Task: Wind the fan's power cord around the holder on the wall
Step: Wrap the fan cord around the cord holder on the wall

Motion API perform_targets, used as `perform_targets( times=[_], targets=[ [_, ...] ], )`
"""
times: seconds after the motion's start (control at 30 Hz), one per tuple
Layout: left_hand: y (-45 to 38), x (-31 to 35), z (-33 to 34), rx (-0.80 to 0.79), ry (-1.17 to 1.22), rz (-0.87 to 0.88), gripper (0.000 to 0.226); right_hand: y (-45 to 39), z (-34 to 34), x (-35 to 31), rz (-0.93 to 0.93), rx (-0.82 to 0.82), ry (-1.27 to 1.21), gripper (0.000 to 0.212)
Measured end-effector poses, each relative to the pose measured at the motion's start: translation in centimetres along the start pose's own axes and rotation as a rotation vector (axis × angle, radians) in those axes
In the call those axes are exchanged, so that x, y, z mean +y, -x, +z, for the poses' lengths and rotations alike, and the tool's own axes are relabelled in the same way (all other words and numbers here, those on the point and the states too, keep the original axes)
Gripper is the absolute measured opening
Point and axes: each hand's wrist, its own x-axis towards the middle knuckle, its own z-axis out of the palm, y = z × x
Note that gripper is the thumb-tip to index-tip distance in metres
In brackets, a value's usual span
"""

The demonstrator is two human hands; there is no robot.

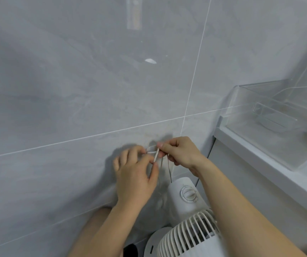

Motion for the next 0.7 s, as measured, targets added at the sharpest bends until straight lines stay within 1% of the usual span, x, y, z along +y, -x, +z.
perform_targets(
  times=[0.07, 0.13, 0.2, 0.27, 0.37, 0.4, 0.47, 0.53, 0.6, 0.63, 0.7],
  targets=[
    [0.4, -0.6, 0.1, -0.009, 0.175, -0.105, 0.008, 0.0, -0.1, -0.1, -0.018, -0.018, 0.047, 0.029],
    [0.5, -1.4, 0.5, -0.047, 0.356, -0.265, 0.013, -0.2, 0.0, -0.2, -0.030, -0.024, 0.086, 0.024],
    [0.6, -2.1, 1.2, -0.046, 0.484, -0.412, 0.014, -0.1, 0.0, -0.4, -0.016, -0.034, 0.095, 0.022],
    [0.8, -2.4, 1.9, -0.021, 0.557, -0.484, 0.015, -0.2, 0.1, -0.2, -0.021, -0.040, 0.124, 0.022],
    [1.2, -1.8, 2.8, 0.002, 0.649, -0.558, 0.019, -0.2, -0.5, -0.1, -0.039, -0.055, 0.231, 0.025],
    [1.4, -1.8, 3.2, -0.028, 0.703, -0.605, 0.021, -0.3, -0.7, 0.0, -0.032, -0.067, 0.264, 0.027],
    [1.7, -2.0, 4.5, -0.152, 0.812, -0.710, 0.024, -0.5, -1.1, 0.4, 0.007, -0.079, 0.347, 0.030],
    [1.9, -1.9, 5.9, -0.280, 0.882, -0.760, 0.029, -0.4, -1.3, 0.6, 0.094, -0.134, 0.474, 0.034],
    [1.7, -1.2, 7.2, -0.380, 0.948, -0.760, 0.036, -0.4, -1.3, 1.0, 0.213, -0.232, 0.581, 0.035],
    [1.3, -0.7, 7.8, -0.423, 0.967, -0.739, 0.039, -0.5, -1.2, 1.1, 0.255, -0.255, 0.608, 0.037],
    [0.7, 0.5, 8.9, -0.493, 0.972, -0.674, 0.041, -0.5, -1.6, 1.4, 0.303, -0.216, 0.624, 0.039]
  ],
)
